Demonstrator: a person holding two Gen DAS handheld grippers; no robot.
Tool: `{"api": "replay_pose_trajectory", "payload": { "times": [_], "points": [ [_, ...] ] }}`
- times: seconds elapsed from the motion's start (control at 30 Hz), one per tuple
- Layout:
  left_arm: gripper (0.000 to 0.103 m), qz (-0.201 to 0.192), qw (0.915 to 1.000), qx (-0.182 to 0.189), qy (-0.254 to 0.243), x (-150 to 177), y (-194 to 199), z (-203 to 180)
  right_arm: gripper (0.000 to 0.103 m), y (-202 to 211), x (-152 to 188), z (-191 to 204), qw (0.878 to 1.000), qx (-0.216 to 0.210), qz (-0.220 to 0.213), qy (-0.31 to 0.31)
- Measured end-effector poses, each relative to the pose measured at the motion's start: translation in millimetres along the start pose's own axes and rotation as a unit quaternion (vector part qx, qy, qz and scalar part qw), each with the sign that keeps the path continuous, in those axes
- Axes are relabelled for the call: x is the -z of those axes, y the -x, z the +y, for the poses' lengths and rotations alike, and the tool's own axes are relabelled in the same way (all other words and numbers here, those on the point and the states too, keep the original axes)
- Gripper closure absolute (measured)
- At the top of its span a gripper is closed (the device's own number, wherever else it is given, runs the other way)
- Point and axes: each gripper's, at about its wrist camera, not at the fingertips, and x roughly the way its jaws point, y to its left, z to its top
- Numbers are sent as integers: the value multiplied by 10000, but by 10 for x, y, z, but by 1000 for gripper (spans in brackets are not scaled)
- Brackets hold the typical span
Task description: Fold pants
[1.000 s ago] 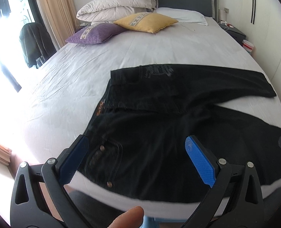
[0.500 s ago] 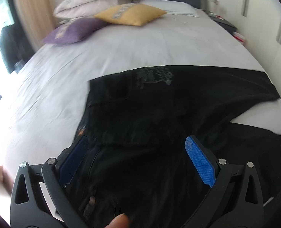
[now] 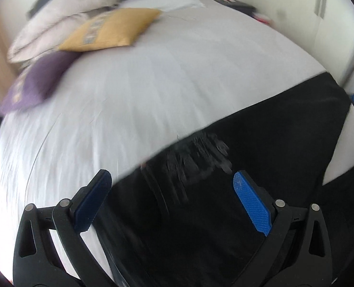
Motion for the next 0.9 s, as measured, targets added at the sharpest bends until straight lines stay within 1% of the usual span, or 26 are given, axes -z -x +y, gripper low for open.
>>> {"api": "replay_pose_trajectory", "payload": {
  "times": [0.07, 0.1, 0.17, 0.2, 0.23, 0.3, 0.37, 0.43, 0.53, 0.57, 0.63, 0.67, 0.7, 0.77, 0.8, 0.9],
  "points": [
    [1, 133, 9990, 340, -269, -123, -177, 79, 4, -131, -73, -57, 9995, -173, 101, 225],
    [1, 189, 9984, 372, -392, -158, -248, 95, 4, -184, -98, -75, 9992, -208, 139, 302],
    [3, 492, 9955, 500, -630, -235, -483, 190, 6, -295, -143, -125, 9981, -391, 216, 425],
    [5, 564, 9944, 550, -698, -262, -542, 194, 6, -356, -170, -163, 9971, -564, 243, 456],
    [8, 709, 9914, 735, -821, -277, -661, 219, 6, -392, -189, -196, 9965, -645, 265, 464],
    [19, 889, 9866, 978, -953, -266, -800, 233, 7, -488, -233, -255, 9953, -776, 317, 492],
    [27, 1101, 9819, 1175, -994, -266, -967, 262, 7, -581, -290, -297, 9945, -837, 353, 521],
    [30, 1236, 9782, 1365, -957, -276, -1093, 290, 8, -649, -329, -336, 9934, -919, 403, 561],
    [32, 1221, 9756, 1582, -905, -316, -1171, 334, 10, -716, -378, -342, 9916, -1033, 397, 670],
    [35, 1250, 9748, 1632, -862, -323, -1200, 350, 10, -734, -388, -343, 9911, -1062, 401, 699],
    [48, 1306, 9736, 1676, -833, -338, -1258, 368, 10, -788, -411, -347, 9902, -1102, 436, 744],
    [68, 1335, 9722, 1707, -886, -343, -1278, 345, 10, -812, -423, -348, 9899, -1117, 451, 753],
    [79, 1346, 9711, 1733, -940, -351, -1281, 325, 11, -832, -432, -343, 9895, -1139, 472, 757],
    [89, 1343, 9704, 1693, -1080, -325, -1253, 243, 13, -877, -474, -349, 9888, -1168, 495, 788],
    [93, 1309, 9705, 1676, -1141, -317, -1229, 210, 13, -885, -489, -349, 9887, -1167, 493, 804],
    [95, 1067, 9746, 1532, -1234, -232, -1099, 101, 14, -915, -558, -343, 9879, -1138, 428, 960]
  ]
}}
